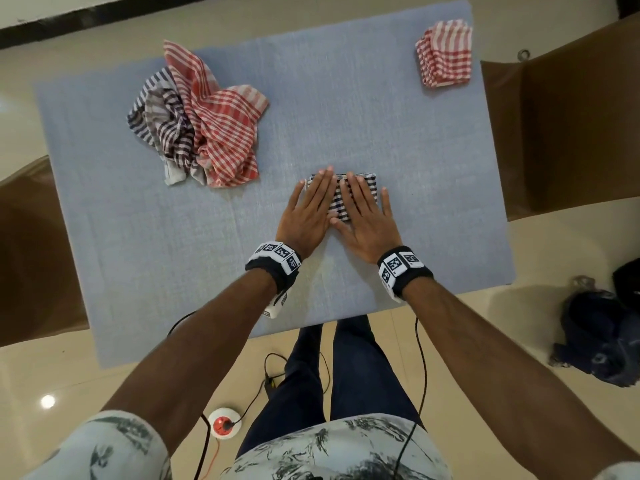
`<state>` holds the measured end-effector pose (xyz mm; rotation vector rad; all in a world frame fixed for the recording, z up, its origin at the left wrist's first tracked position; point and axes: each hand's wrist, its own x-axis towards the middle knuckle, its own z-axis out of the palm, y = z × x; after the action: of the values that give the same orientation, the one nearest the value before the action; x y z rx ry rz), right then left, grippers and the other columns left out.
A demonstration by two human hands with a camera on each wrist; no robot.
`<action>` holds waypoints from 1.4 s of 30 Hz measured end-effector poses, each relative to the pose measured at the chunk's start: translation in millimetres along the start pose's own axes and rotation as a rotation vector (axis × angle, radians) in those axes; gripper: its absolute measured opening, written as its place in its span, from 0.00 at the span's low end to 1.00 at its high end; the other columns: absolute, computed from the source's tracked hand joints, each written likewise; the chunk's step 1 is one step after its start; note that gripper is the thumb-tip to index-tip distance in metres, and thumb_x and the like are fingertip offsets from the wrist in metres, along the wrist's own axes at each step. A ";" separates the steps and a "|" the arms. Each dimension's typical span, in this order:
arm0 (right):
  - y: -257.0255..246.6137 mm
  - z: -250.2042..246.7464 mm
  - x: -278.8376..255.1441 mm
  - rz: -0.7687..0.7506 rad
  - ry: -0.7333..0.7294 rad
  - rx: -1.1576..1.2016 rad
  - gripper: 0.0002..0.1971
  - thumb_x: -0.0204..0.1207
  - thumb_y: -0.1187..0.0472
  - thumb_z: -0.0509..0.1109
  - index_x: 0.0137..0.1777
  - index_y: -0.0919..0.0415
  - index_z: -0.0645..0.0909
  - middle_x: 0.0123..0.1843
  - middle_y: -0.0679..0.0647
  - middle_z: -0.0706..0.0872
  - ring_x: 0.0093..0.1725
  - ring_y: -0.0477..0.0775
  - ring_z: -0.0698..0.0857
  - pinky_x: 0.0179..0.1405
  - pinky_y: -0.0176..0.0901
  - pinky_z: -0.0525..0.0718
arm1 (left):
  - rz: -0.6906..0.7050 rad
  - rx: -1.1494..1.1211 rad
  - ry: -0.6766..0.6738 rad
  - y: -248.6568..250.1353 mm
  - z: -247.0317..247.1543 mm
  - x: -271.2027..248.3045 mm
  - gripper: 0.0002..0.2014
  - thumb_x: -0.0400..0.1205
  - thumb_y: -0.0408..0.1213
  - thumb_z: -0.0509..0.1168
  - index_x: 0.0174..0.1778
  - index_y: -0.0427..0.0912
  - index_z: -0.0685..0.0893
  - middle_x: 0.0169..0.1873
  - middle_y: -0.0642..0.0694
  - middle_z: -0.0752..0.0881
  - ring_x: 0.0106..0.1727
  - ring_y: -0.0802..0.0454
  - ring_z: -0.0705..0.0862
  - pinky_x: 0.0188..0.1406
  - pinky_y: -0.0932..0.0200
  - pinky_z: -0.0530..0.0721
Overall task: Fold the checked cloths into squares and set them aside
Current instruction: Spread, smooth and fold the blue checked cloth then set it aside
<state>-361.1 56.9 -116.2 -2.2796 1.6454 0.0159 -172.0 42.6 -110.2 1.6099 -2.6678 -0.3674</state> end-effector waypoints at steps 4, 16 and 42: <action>10.5 -2.5 -2.5 0.063 -0.034 0.013 0.42 0.86 0.31 0.40 0.92 0.58 0.46 0.93 0.56 0.45 0.92 0.56 0.46 0.88 0.72 0.46 | -0.029 -0.013 -0.015 -0.9 -1.0 -0.2 0.33 0.94 0.53 0.41 0.91 0.36 0.47 0.91 0.40 0.47 0.92 0.43 0.46 0.90 0.39 0.53; 15.0 -45.6 28.4 0.217 -0.005 0.300 0.34 0.82 0.51 0.73 0.83 0.64 0.67 0.85 0.63 0.69 0.84 0.63 0.67 0.84 0.61 0.68 | -0.219 -0.284 -0.036 -6.1 -39.6 0.6 0.28 0.89 0.41 0.62 0.85 0.42 0.66 0.81 0.37 0.72 0.76 0.39 0.77 0.71 0.38 0.83; 45.0 -108.9 -99.5 0.659 -0.196 0.842 0.29 0.74 0.40 0.77 0.55 0.69 0.85 0.54 0.67 0.91 0.55 0.66 0.91 0.57 0.63 0.89 | -0.125 -0.469 -0.554 45.7 -83.9 -24.6 0.12 0.86 0.38 0.63 0.58 0.39 0.90 0.61 0.39 0.88 0.60 0.37 0.87 0.63 0.42 0.85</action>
<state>-455.6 106.7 -5.0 -1.0515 1.7592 -0.2417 -189.9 67.9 -16.6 1.6963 -2.5024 -1.5077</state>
